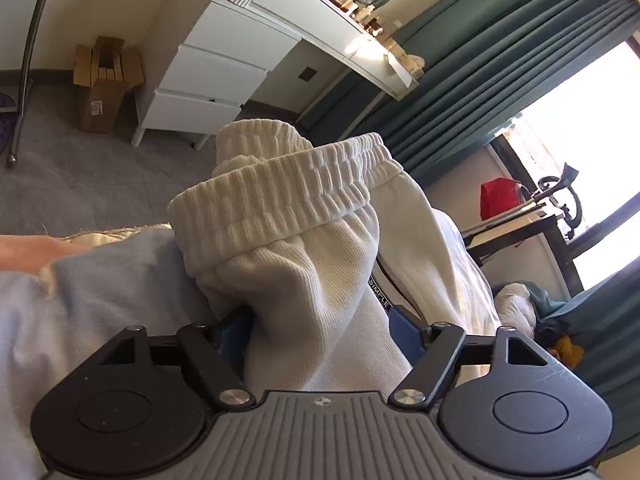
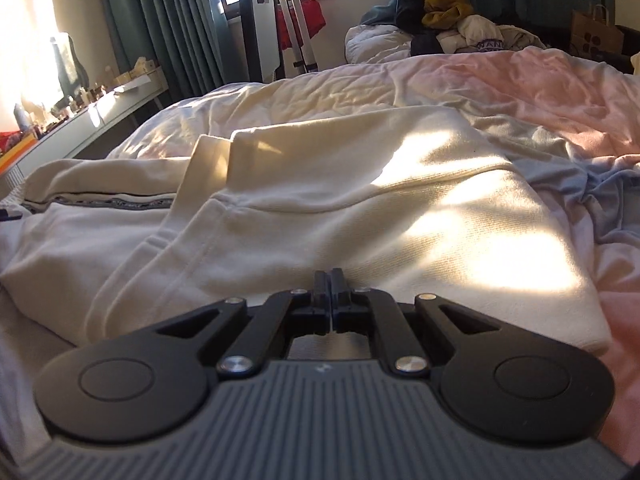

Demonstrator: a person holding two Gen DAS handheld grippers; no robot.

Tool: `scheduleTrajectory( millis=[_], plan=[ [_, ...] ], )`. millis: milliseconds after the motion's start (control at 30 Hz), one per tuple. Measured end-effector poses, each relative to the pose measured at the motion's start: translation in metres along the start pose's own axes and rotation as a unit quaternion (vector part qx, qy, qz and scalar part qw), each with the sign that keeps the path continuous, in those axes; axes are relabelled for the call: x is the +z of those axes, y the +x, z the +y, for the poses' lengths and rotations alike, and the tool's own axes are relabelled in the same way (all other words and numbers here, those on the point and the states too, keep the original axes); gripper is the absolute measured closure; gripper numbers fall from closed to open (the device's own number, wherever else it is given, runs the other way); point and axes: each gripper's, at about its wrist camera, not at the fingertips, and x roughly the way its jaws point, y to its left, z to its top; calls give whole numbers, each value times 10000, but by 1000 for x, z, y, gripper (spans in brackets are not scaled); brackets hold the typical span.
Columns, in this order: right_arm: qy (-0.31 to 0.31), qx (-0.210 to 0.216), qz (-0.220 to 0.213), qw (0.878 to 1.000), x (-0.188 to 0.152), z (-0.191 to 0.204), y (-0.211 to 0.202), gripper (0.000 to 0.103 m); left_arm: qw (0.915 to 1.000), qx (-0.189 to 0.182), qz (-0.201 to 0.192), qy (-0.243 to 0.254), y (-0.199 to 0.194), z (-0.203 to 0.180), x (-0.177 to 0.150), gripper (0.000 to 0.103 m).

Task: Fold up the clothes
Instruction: 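Grasp the ribbed cuffs with the left gripper and lift them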

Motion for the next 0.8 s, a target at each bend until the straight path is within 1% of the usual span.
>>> scheduleTrajectory(
  millis=[33,67,100,133,167,233,300,367,467,533,600,667,733,800],
  plan=[
    [-20,-14,-1,10000,0,1,0,99,9999,75,-14,101,0,-2,0,51],
    [-14,-12,1,10000,1,1,0,99,9997,150,-28,202,1,-5,0,70],
    [26,9,9,10000,2,0,-1,99,9993,225,-41,303,1,-7,0,75],
    [66,31,17,10000,3,-1,-2,99,9987,297,-59,409,1,-9,0,84],
    [110,54,29,9999,4,-2,-2,99,9973,312,-171,643,-1,-15,-2,90],
    [169,88,61,9998,4,-5,-2,99,9941,362,-391,947,-9,-27,-9,93],
    [71,68,73,9999,4,-4,-1,99,9881,436,-666,1315,-20,-45,-16,93],
    [-69,33,80,9999,4,-1,-2,99,9832,300,-939,1534,-36,-63,-23,94],
    [-160,29,125,9998,6,0,-5,99,9742,-42,-1204,1910,-62,-104,-32,94],
    [52,227,271,9994,12,-7,-7,98,9663,-271,-1377,2158,-79,-132,-38,94],
    [418,461,332,9975,18,-19,-13,98,9556,-507,-1499,2484,-96,-167,-50,94],
    [802,657,273,9942,24,-31,-23,98,9438,-691,-1616,2798,-111,-202,-68,95],
    [1054,760,163,9914,32,-45,-33,98,9315,-864,-1719,3088,-125,-234,-86,95],
    [1254,774,-32,9891,40,-63,-46,98,9168,-1082,-1801,3397,-139,-268,-113,95]
  ],
)
